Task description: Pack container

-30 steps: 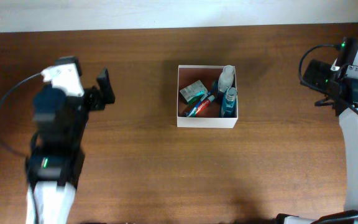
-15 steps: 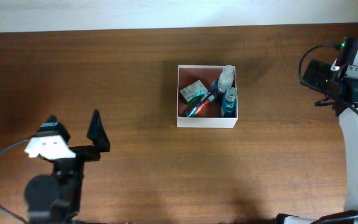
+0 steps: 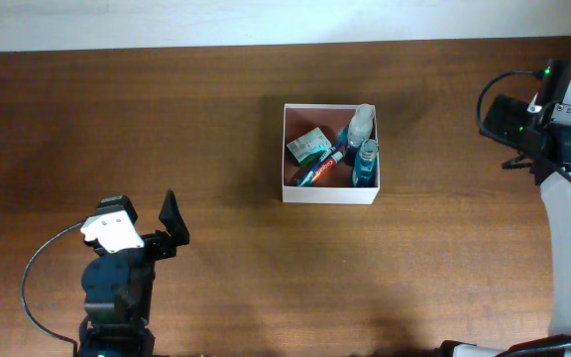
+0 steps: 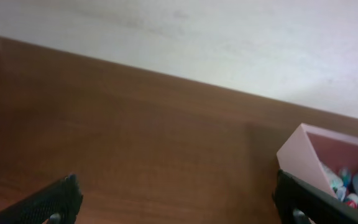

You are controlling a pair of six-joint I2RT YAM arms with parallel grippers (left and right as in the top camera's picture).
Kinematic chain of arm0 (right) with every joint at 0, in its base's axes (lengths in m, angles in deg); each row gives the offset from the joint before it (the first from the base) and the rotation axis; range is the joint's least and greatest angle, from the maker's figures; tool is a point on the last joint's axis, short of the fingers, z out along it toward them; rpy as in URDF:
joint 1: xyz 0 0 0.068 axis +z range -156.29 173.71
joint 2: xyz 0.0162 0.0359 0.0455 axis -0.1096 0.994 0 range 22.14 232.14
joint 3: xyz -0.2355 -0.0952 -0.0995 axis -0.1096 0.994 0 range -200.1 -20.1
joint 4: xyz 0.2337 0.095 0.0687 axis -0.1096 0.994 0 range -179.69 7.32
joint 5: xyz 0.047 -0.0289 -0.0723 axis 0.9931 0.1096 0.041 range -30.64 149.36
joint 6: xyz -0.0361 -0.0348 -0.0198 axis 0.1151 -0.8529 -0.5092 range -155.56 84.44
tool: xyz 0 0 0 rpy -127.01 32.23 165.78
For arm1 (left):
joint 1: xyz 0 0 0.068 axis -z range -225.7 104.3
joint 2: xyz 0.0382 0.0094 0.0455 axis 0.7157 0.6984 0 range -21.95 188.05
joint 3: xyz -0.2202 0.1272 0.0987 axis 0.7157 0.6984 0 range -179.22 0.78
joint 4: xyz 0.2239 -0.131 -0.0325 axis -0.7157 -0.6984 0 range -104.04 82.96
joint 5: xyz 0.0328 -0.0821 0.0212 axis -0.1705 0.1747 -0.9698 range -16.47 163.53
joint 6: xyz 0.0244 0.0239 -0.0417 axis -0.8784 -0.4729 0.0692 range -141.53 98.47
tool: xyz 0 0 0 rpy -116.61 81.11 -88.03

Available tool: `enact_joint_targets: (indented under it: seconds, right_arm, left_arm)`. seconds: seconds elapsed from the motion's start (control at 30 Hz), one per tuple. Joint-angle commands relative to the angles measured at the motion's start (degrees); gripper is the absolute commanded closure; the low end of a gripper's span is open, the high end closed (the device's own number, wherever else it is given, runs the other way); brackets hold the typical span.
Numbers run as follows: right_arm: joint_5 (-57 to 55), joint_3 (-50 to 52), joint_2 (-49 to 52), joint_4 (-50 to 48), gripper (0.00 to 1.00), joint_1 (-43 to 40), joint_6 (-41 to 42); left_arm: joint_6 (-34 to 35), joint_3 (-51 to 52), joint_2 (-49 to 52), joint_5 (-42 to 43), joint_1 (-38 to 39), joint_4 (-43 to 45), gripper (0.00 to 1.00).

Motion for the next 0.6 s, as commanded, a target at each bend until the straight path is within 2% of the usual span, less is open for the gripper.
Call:
enact_joint_targets:
  seconds: [0.0, 0.37, 0.57]
  right_arm:
    - [-0.31, -0.46, 0.15, 0.00, 0.01, 0.02, 0.68]
    - [-0.31, -0.46, 0.15, 0.00, 0.01, 0.02, 0.68]
    - [-0.31, -0.46, 0.15, 0.00, 0.01, 0.02, 0.68]
  left_arm:
    - [0.94, 0.39, -0.26, -0.63, 0.13, -2.75, 0.01]
    - [0.94, 0.39, -0.26, -0.63, 0.13, -4.31, 0.01]
    - [0.94, 0.39, -0.26, -0.63, 0.13, -11.23, 0.01]
